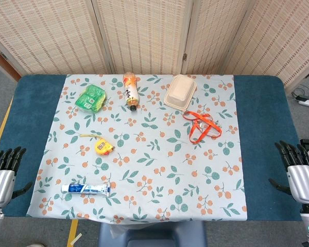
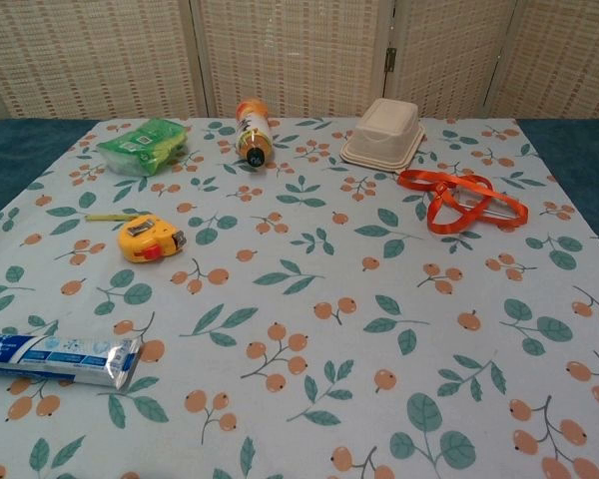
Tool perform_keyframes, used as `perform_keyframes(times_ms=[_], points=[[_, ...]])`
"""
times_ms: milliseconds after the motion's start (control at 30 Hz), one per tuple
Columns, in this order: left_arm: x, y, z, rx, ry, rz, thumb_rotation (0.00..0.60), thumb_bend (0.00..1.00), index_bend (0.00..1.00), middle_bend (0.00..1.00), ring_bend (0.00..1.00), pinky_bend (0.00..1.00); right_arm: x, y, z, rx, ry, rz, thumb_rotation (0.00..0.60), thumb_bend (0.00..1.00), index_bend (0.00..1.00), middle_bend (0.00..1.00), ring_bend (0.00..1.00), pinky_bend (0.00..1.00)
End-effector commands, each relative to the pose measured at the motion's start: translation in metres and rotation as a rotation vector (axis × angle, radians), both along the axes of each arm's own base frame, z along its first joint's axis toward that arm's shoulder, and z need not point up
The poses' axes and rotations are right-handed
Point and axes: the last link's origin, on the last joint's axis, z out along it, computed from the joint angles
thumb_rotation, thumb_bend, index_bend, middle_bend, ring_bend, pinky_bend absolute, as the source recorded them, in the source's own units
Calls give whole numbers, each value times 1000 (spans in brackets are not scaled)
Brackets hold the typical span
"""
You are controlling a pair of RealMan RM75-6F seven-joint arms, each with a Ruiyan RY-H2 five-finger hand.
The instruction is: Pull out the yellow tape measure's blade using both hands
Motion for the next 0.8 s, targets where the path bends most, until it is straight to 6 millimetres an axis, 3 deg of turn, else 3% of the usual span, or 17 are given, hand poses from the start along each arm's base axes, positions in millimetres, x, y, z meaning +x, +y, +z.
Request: perform_keyframes(times_ms=[33, 800], points=[[-1, 0, 0, 9, -9, -5, 600, 236, 79, 91, 62, 0, 0, 0, 1, -4, -4, 1, 600, 193, 0, 87, 91, 0], [0, 6, -1, -2, -11, -24, 600, 236, 83, 91, 63, 0, 3, 3, 5, -20, -17, 9, 600, 193, 0, 87, 95, 0]])
